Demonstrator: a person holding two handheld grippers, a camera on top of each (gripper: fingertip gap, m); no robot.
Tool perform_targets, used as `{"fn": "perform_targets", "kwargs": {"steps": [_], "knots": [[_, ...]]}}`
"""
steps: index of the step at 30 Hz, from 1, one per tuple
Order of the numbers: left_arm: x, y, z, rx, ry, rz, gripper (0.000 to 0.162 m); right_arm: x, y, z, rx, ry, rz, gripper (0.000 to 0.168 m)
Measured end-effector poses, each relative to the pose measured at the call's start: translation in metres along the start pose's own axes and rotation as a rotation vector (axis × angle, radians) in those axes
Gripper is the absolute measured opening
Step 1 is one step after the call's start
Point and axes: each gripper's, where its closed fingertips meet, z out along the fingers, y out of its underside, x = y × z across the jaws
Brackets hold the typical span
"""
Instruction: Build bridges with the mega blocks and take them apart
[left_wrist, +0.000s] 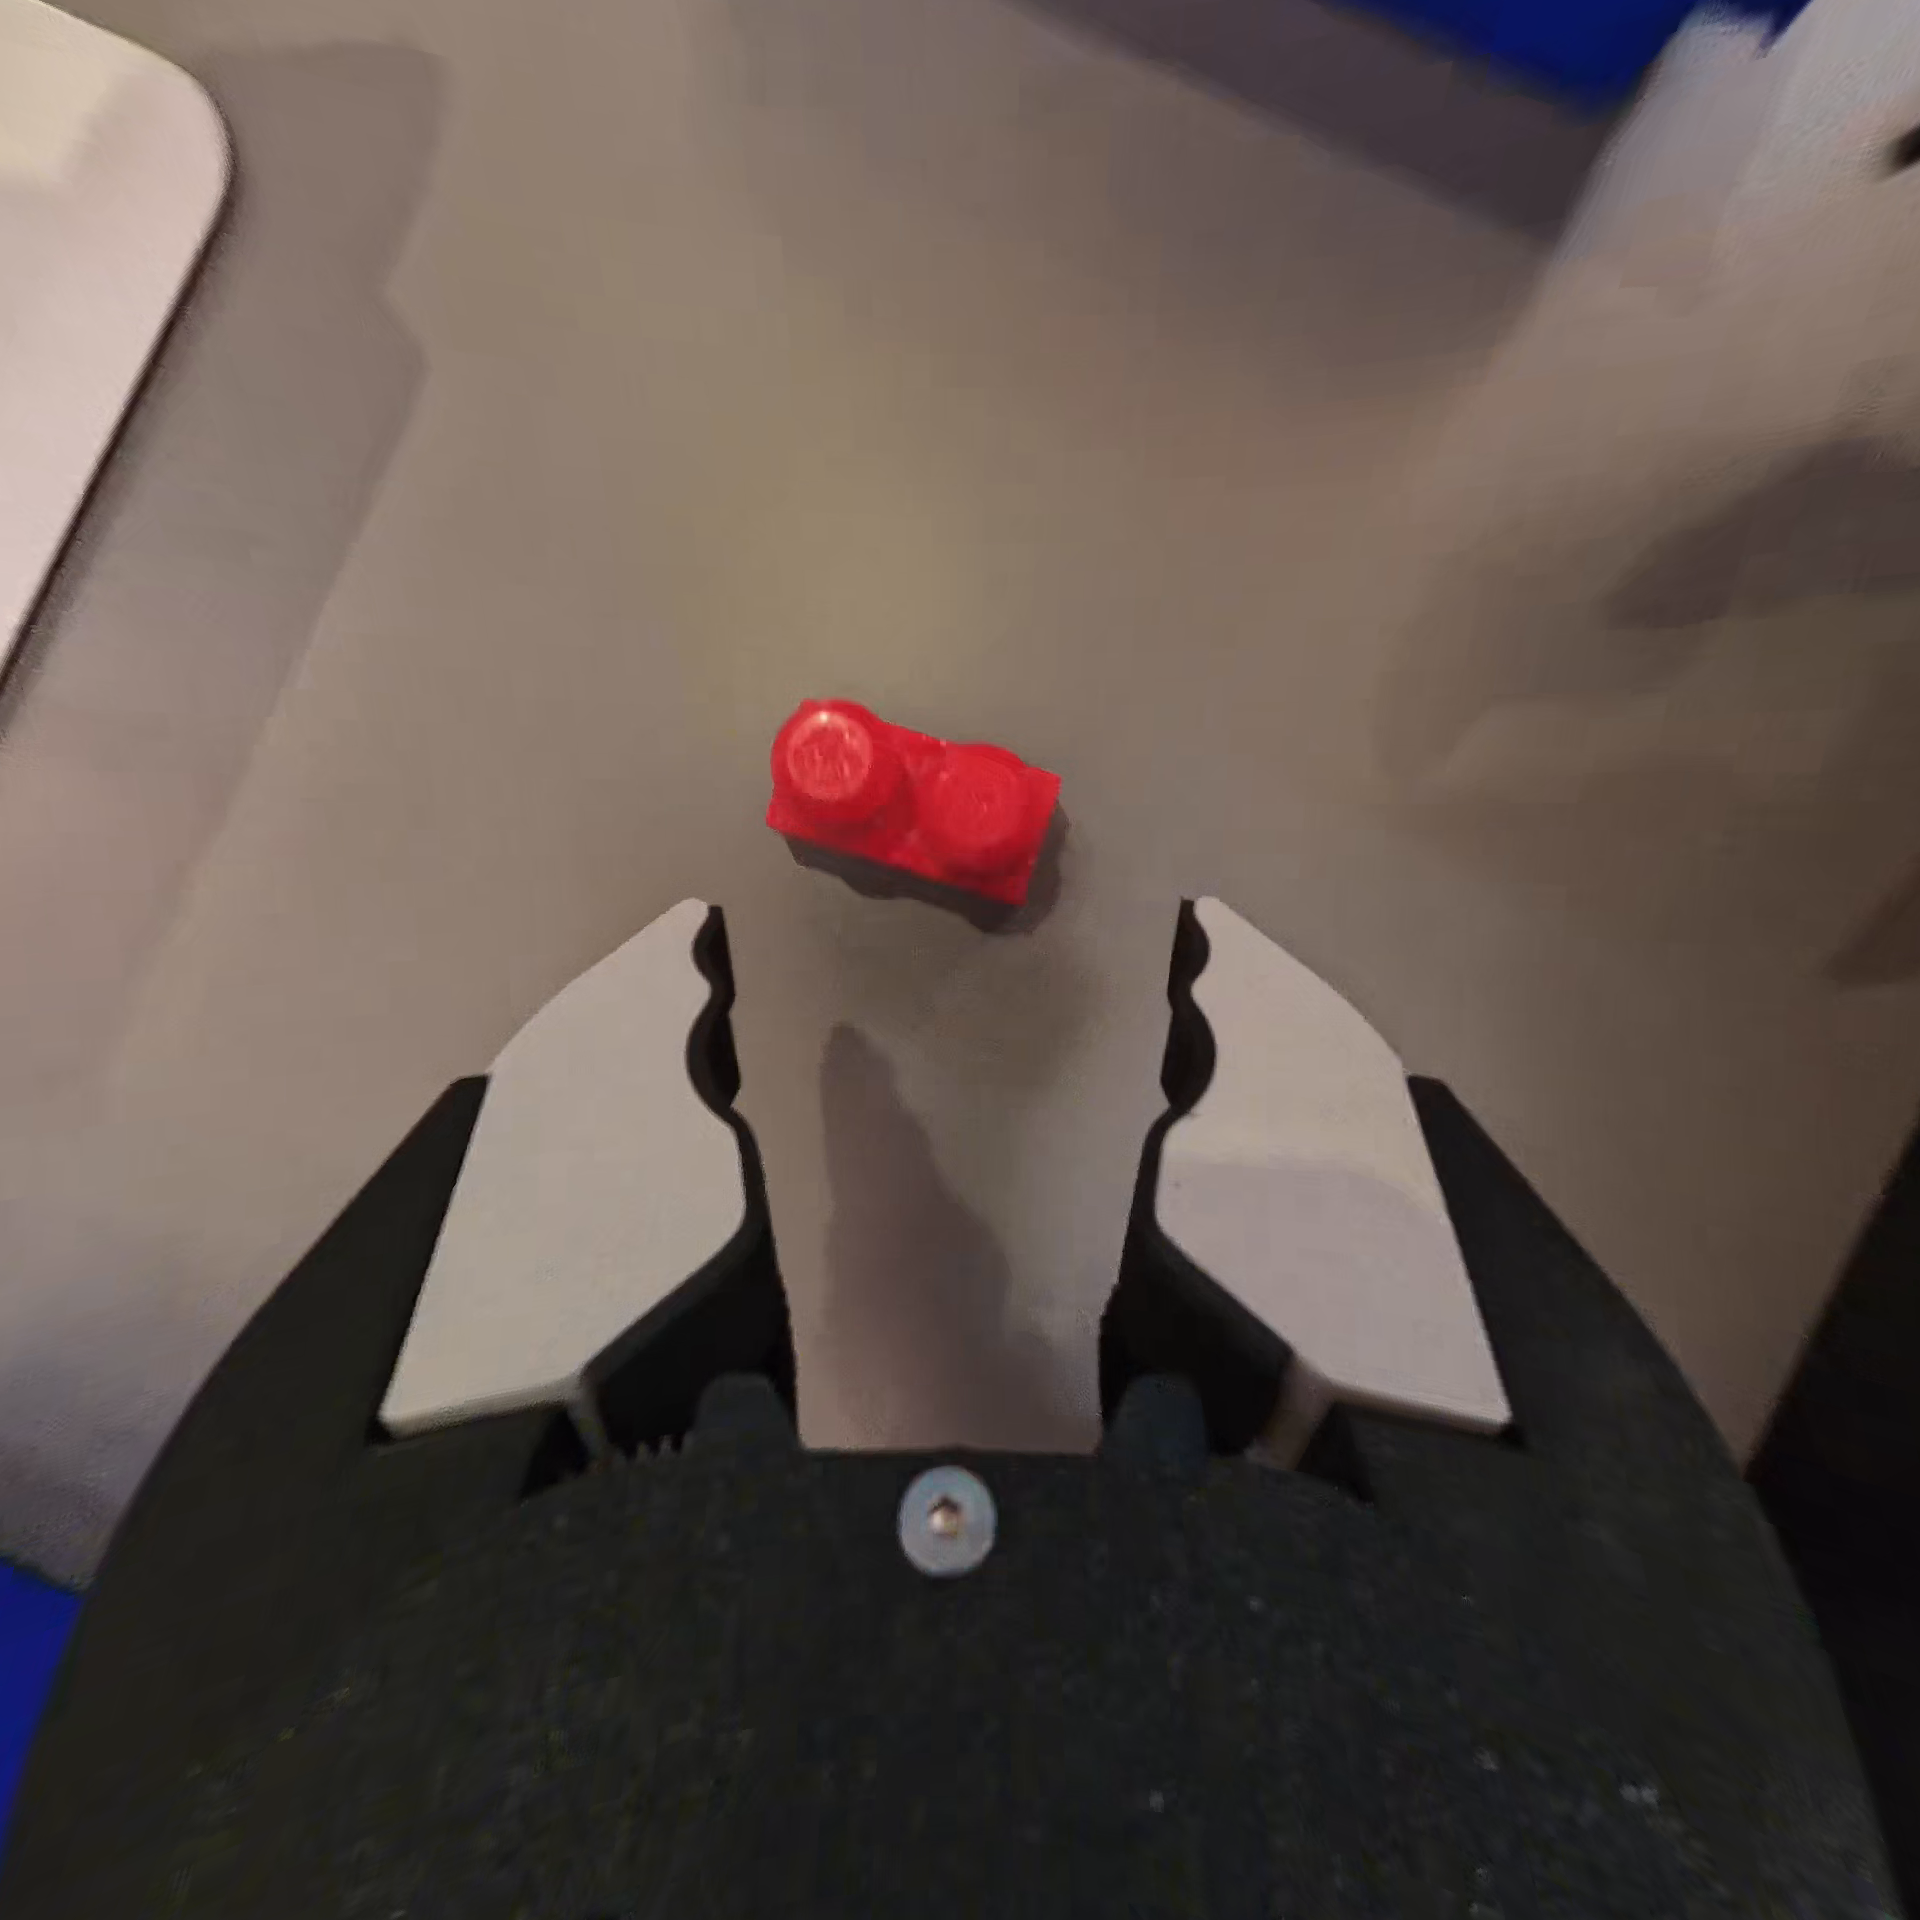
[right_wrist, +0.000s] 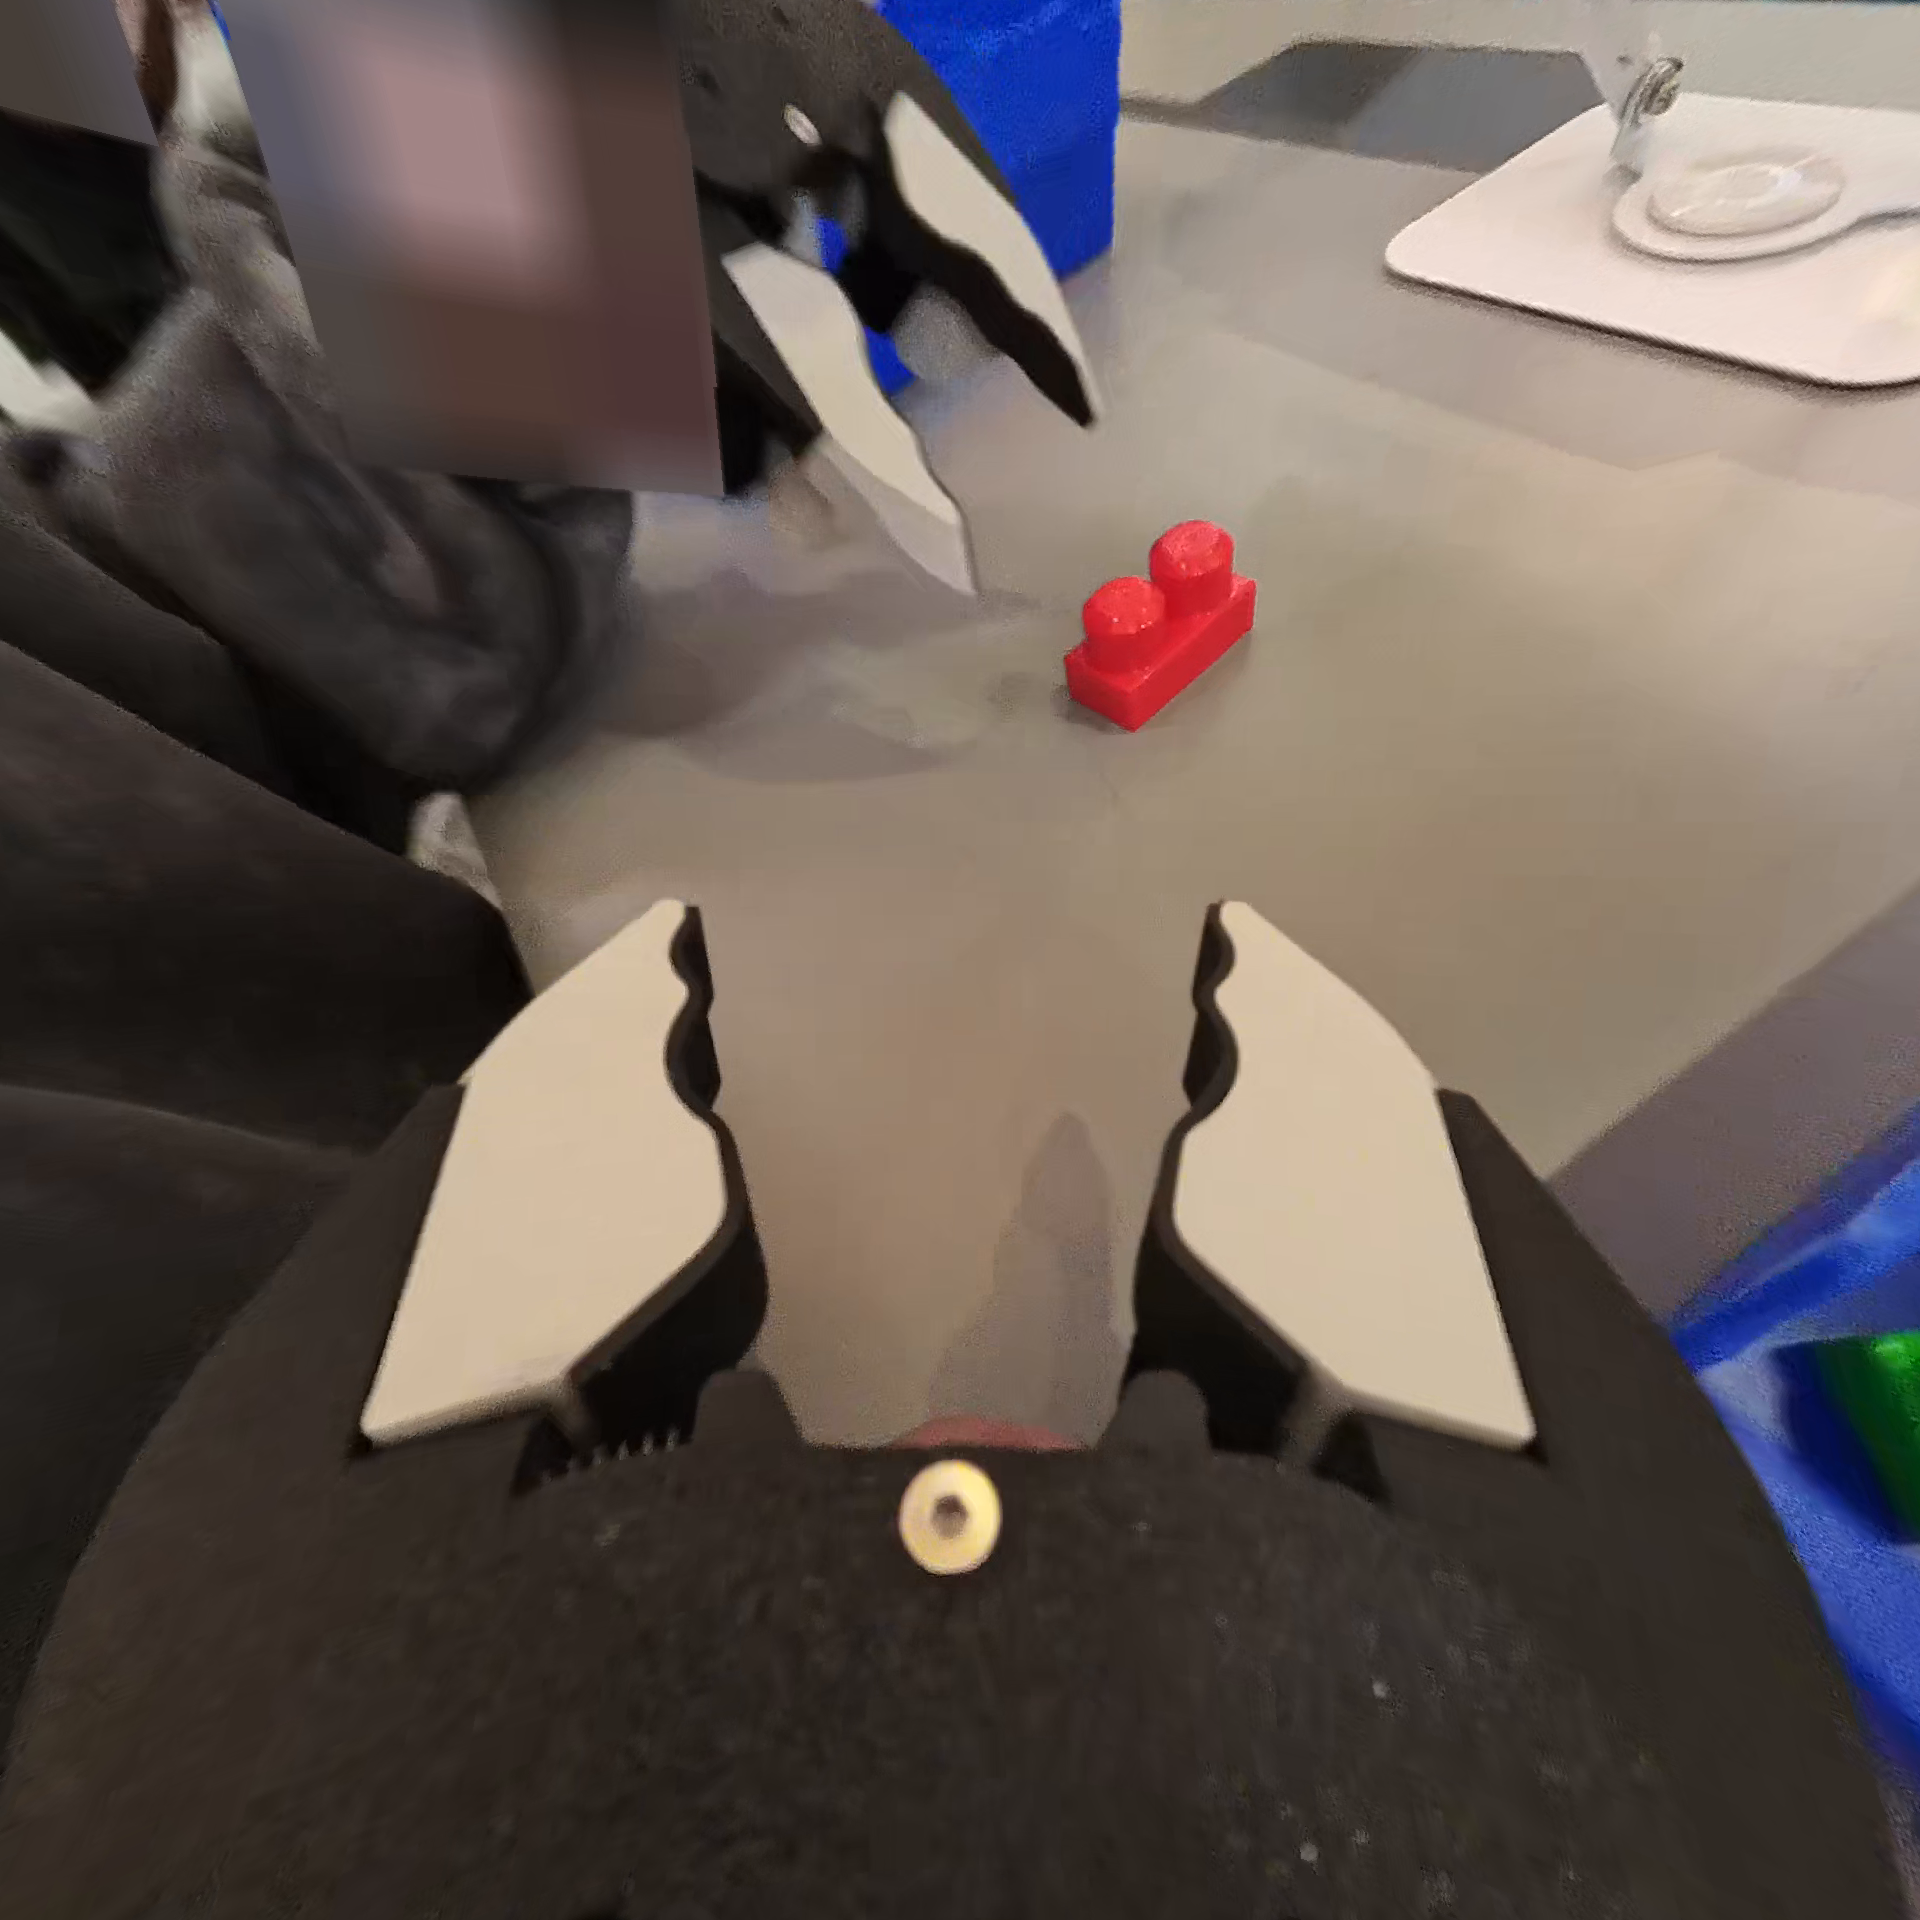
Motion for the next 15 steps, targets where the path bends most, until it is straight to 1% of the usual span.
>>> {"fn": "perform_targets", "kwargs": {"steps": [1, 4, 8, 9, 11, 13, 15], "knots": [[0.003, 0.005, -0.009, 0.062, 0.001, -0.057, 0.08, 0.002, -0.002, 0.004, -0.042, 0.009, -0.053, 0.092], [0.016, 0.022, -0.032, 0.265, 0.002, -0.217, 0.078, 0.006, -0.014, 0.021, -0.195, 0.007, -0.234, 0.091], [0.047, 0.042, -0.048, 0.474, 0.062, -0.36, 0.076, 0.021, -0.031, 0.059, -0.448, 0.035, -0.561, 0.087], [0.056, 0.046, -0.05, 0.507, 0.086, -0.381, 0.073, 0.027, -0.036, 0.07, -0.501, 0.033, -0.621, 0.085], [0.068, 0.054, -0.054, 0.541, 0.107, -0.404, 0.072, 0.037, -0.042, 0.092, -0.615, -0.004, -0.677, 0.082], [0.073, 0.061, -0.058, 0.56, 0.085, -0.402, 0.072, 0.045, -0.044, 0.113, -0.72, -0.064, -0.709, 0.083], [0.079, 0.065, -0.061, 0.567, 0.092, -0.384, 0.072, 0.056, -0.04, 0.132, -0.832, -0.086, -0.762, 0.087]]}}
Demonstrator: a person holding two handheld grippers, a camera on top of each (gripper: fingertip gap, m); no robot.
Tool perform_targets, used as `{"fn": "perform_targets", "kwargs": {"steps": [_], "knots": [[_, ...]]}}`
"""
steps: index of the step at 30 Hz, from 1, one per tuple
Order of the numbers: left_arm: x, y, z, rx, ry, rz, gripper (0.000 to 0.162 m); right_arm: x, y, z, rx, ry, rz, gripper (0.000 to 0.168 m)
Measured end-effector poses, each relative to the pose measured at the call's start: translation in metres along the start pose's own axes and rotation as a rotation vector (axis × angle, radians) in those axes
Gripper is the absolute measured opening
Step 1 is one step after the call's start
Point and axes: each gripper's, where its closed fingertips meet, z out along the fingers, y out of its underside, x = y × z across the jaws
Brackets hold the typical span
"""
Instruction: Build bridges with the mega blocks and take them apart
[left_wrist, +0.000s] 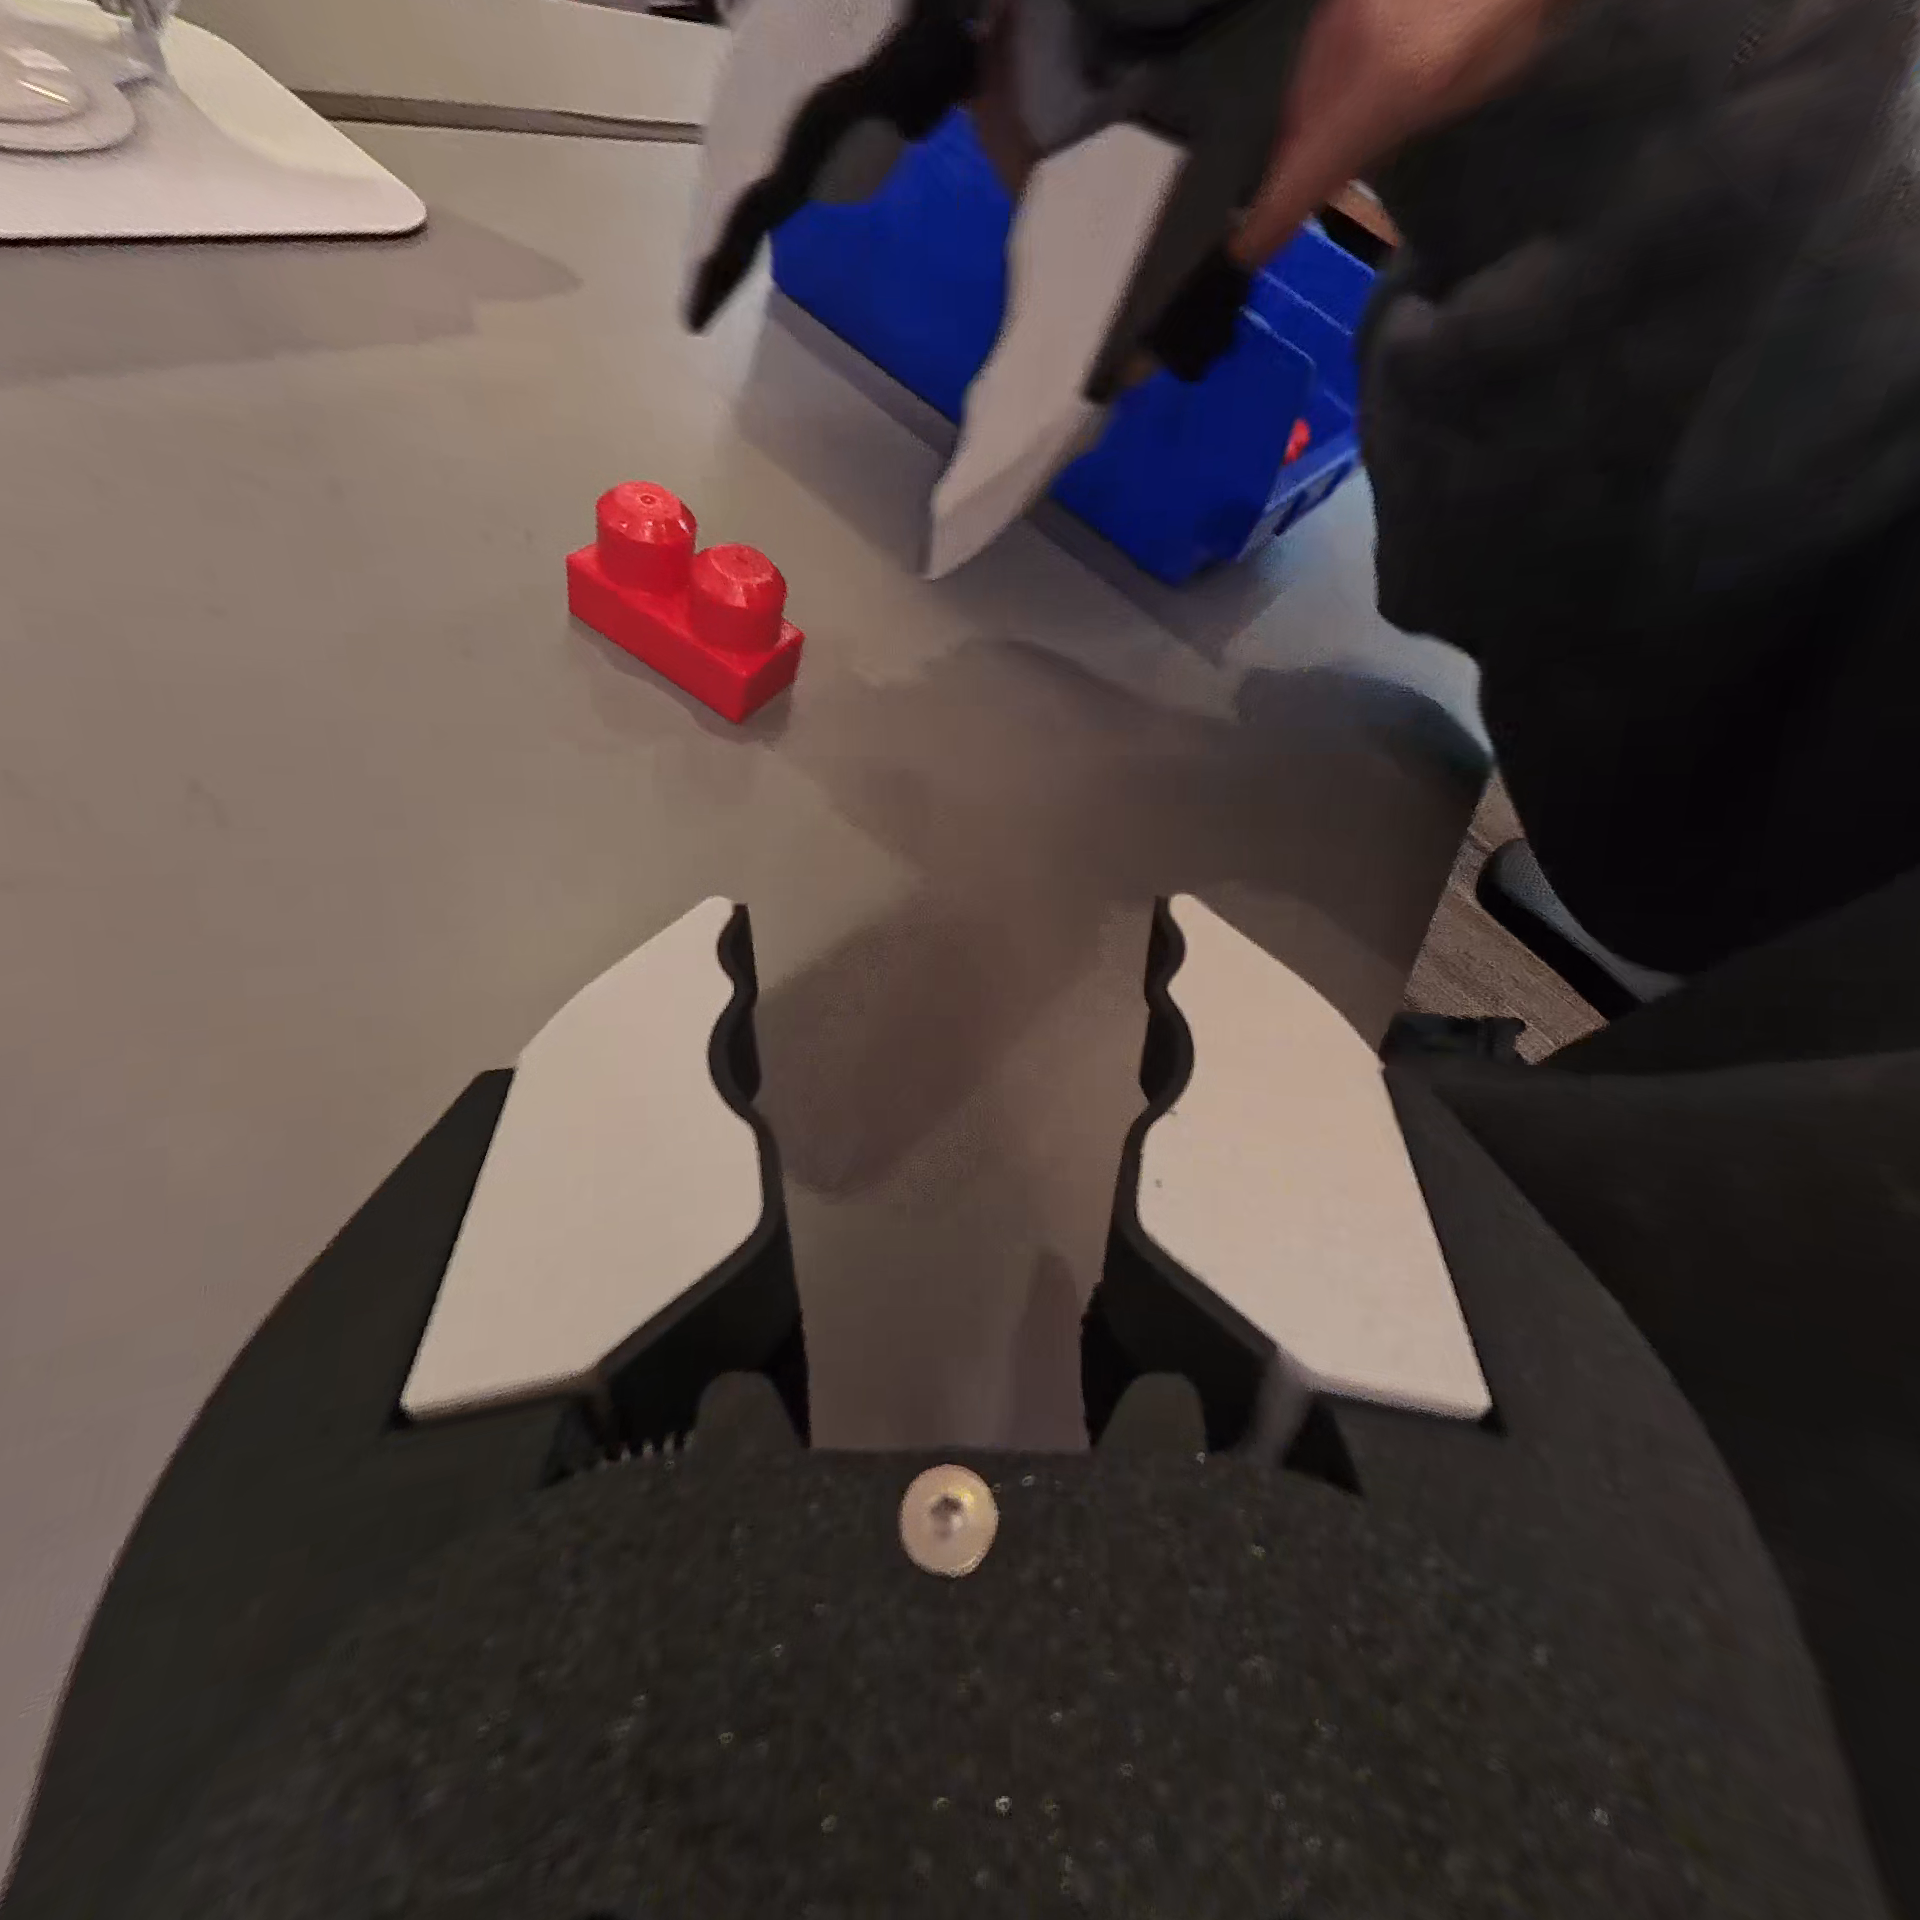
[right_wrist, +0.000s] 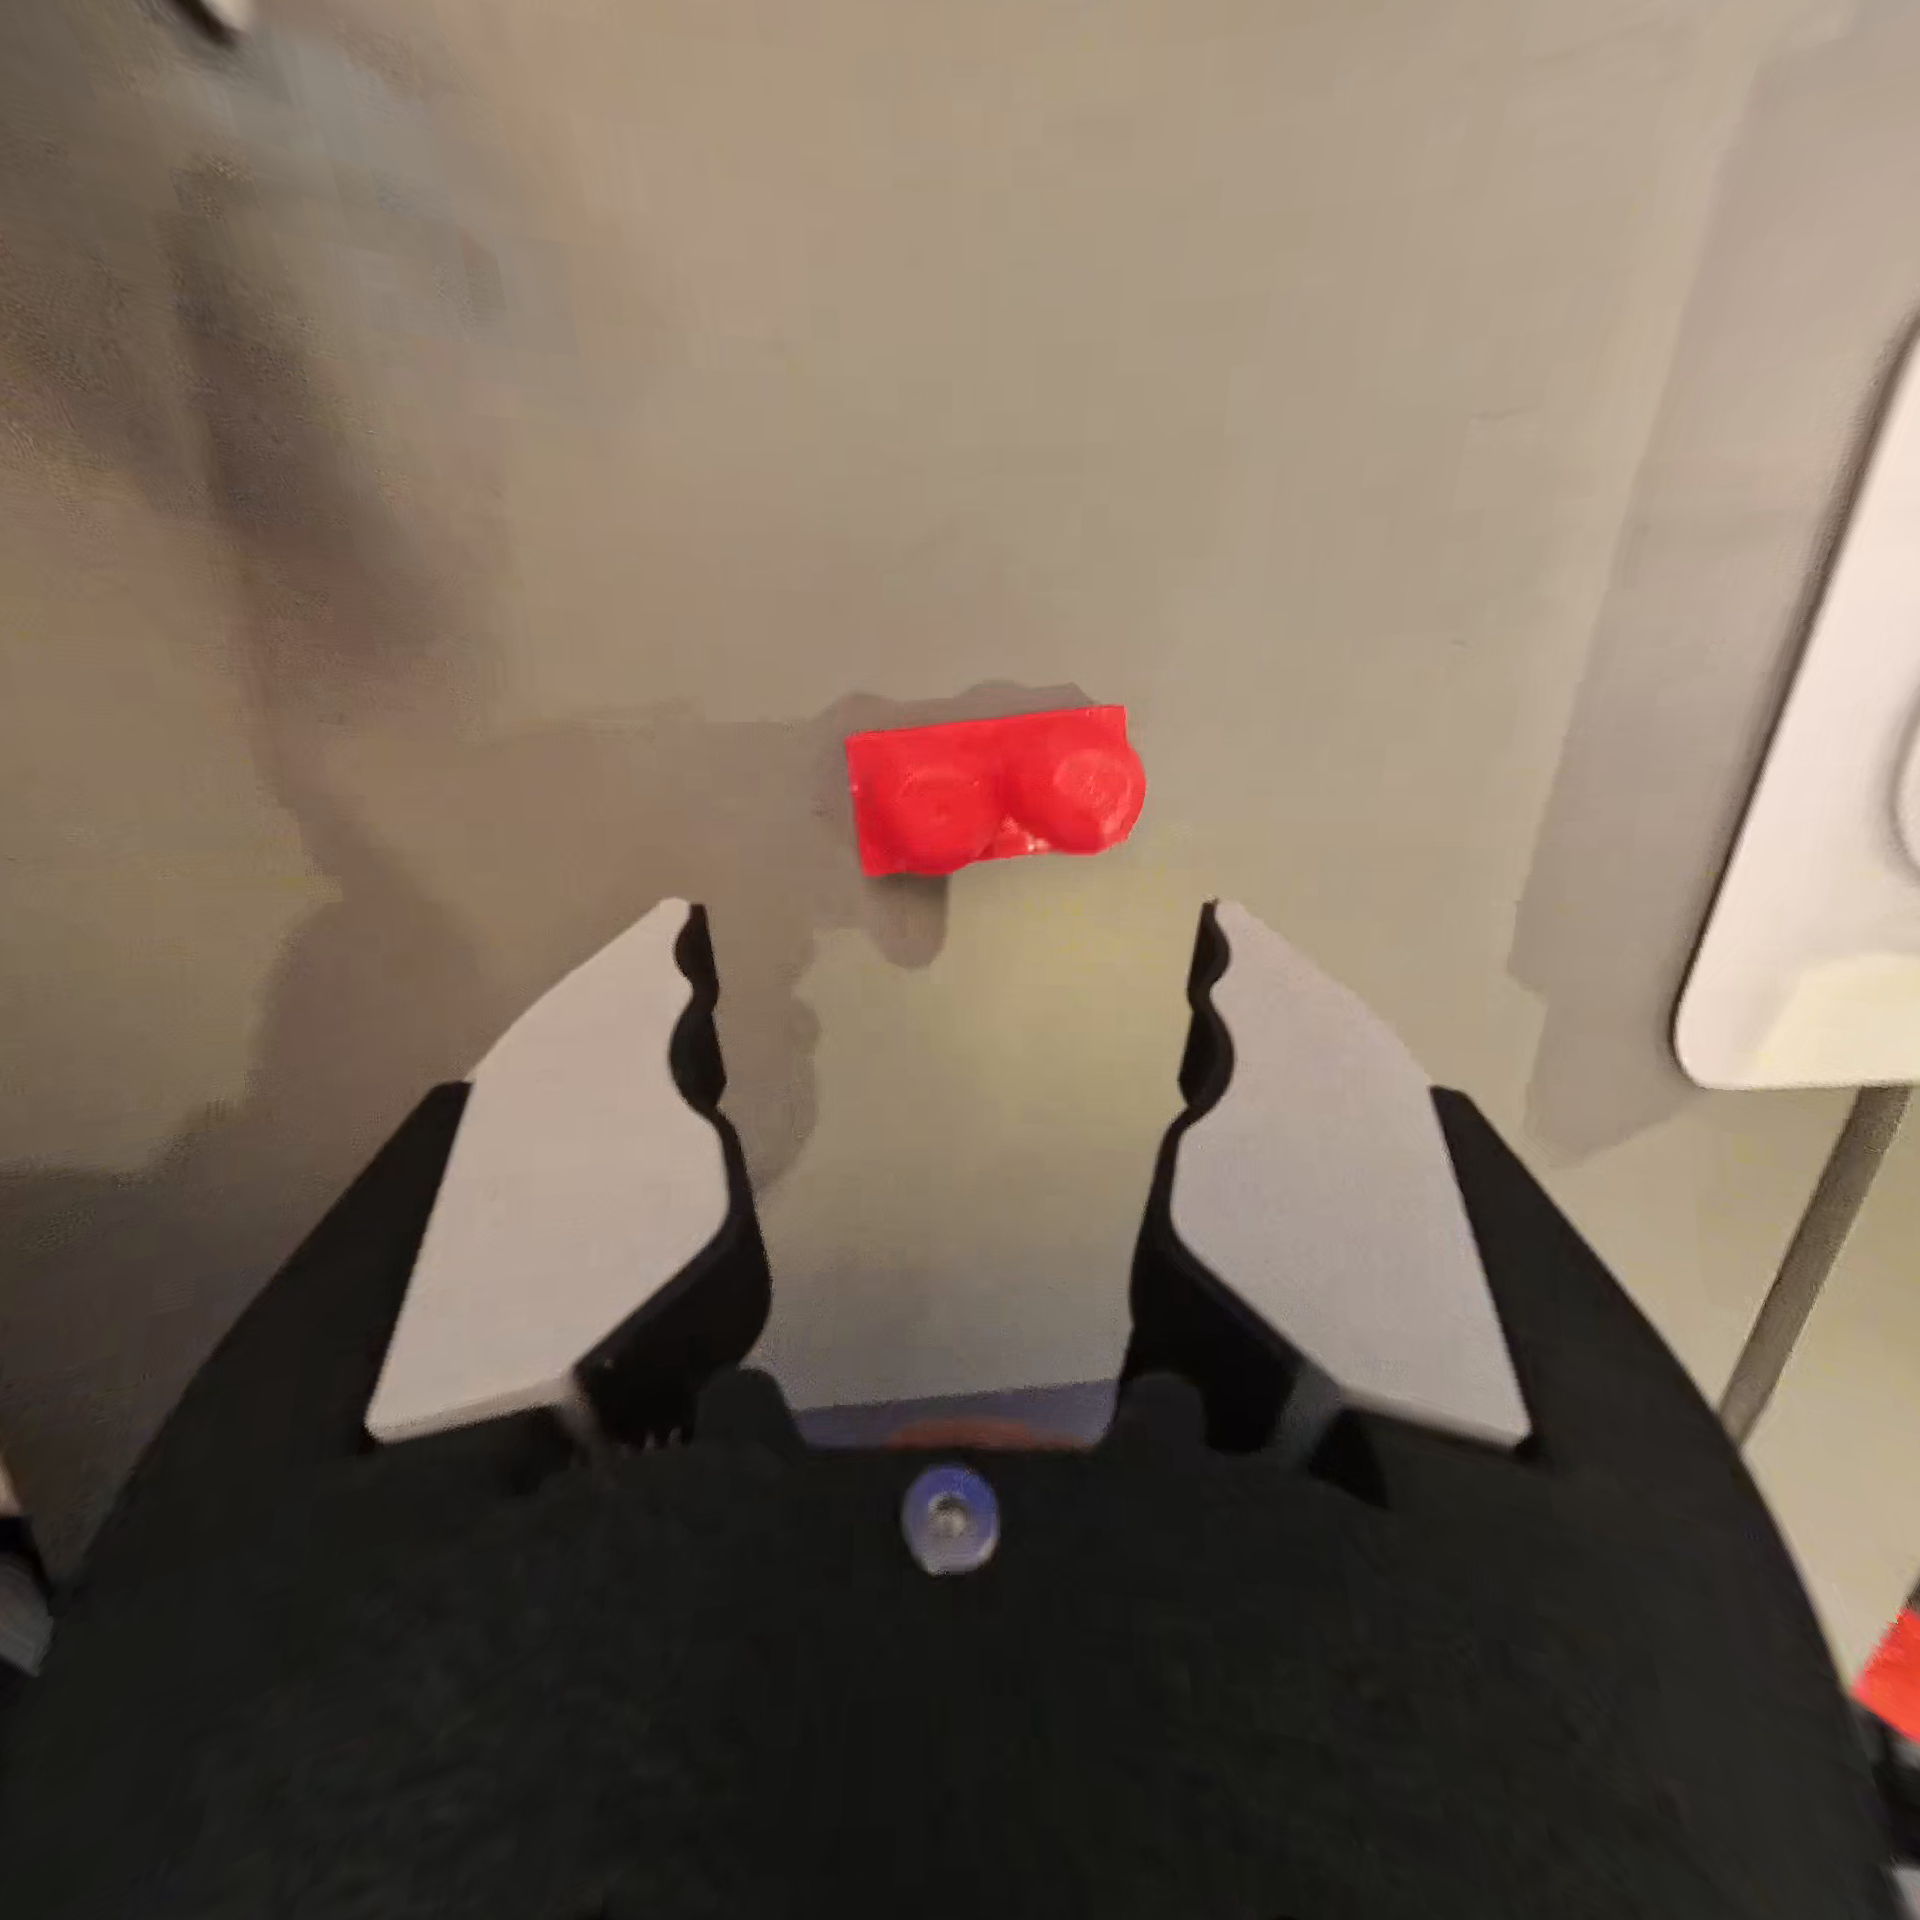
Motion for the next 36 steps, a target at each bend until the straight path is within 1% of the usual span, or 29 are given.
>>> {"fn": "perform_targets", "kwargs": {"steps": [3, 5, 7, 9, 10, 11, 13, 15, 17, 19, 21, 23, 24, 27, 29, 31, 34, 36], "knots": [[0.003, 0.004, -0.005, -0.006, 0.012, 0.019, 0.072, 0.006, -0.01, 0.027, -0.054, -0.077, -0.056, 0.087], [0.008, 0.006, -0.008, -0.012, 0.037, 0.014, 0.072, 0.005, -0.005, 0.045, -0.121, -0.119, -0.07, 0.086], [0.018, 0.005, -0.013, 0.008, 0.096, -0.007, 0.072, 0.004, 0.001, 0.059, -0.171, -0.127, -0.075, 0.086], [0.025, 0.002, -0.017, 0.028, 0.131, -0.019, 0.072, 0.003, 0.004, 0.064, -0.204, -0.147, -0.072, 0.073], [0.025, 0.002, -0.019, 0.03, 0.132, -0.017, 0.072, 0.003, 0.002, 0.062, -0.203, -0.142, -0.065, 0.072], [0.026, 0.002, -0.02, 0.03, 0.13, -0.012, 0.072, 0.006, 0.001, 0.056, -0.203, -0.114, -0.071, 0.072], [0.025, 0.002, -0.021, 0.034, 0.13, -0.014, 0.071, 0.009, -0.007, 0.031, -0.151, -0.069, -0.082, 0.072], [0.026, 0.004, -0.021, 0.028, 0.144, -0.03, 0.071, 0.016, -0.013, -0.009, -0.082, 0.004, -0.053, 0.072], [0.026, 0.006, -0.02, 0.02, 0.143, -0.029, 0.071, 0.027, -0.004, -0.059, -0.043, 0.095, 0.003, 0.072], [0.027, 0.008, -0.018, 0.006, 0.14, -0.021, 0.071, 0.037, 0.02, -0.108, -0.02, 0.185, 0.097, 0.072], [0.028, 0.011, -0.015, -0.011, 0.147, -0.02, 0.071, 0.041, 0.055, -0.145, -0.012, 0.244, 0.203, 0.073], [0.029, 0.015, -0.011, -0.029, 0.151, -0.021, 0.072, 0.039, 0.098, -0.162, -0.034, 0.271, 0.29, 0.072], [0.03, 0.016, -0.009, -0.039, 0.153, -0.019, 0.072, 0.035, 0.119, -0.164, -0.049, 0.271, 0.334, 0.073], [0.033, 0.02, -0.003, -0.06, 0.162, -0.008, 0.072, 0.01, 0.183, -0.145, -0.15, 0.161, 0.512, 0.073], [0.035, 0.023, 0.001, -0.08, 0.17, -0.006, 0.072, -0.013, 0.216, -0.124, -0.232, 0.066, 0.589, 0.073], [0.035, 0.026, 0.004, -0.095, 0.168, 0.001, 0.072, -0.031, 0.235, -0.103, -0.266, -0.014, 0.623, 0.073], [0.036, 0.03, 0.007, -0.114, 0.177, 0.004, 0.073, -0.046, 0.25, -0.077, -0.274, -0.136, 0.716, 0.073], [0.037, 0.031, 0.007, -0.12, 0.178, 0.005, 0.073, -0.049, 0.261, -0.065, -0.314, -0.178, 0.755, 0.073]]}}
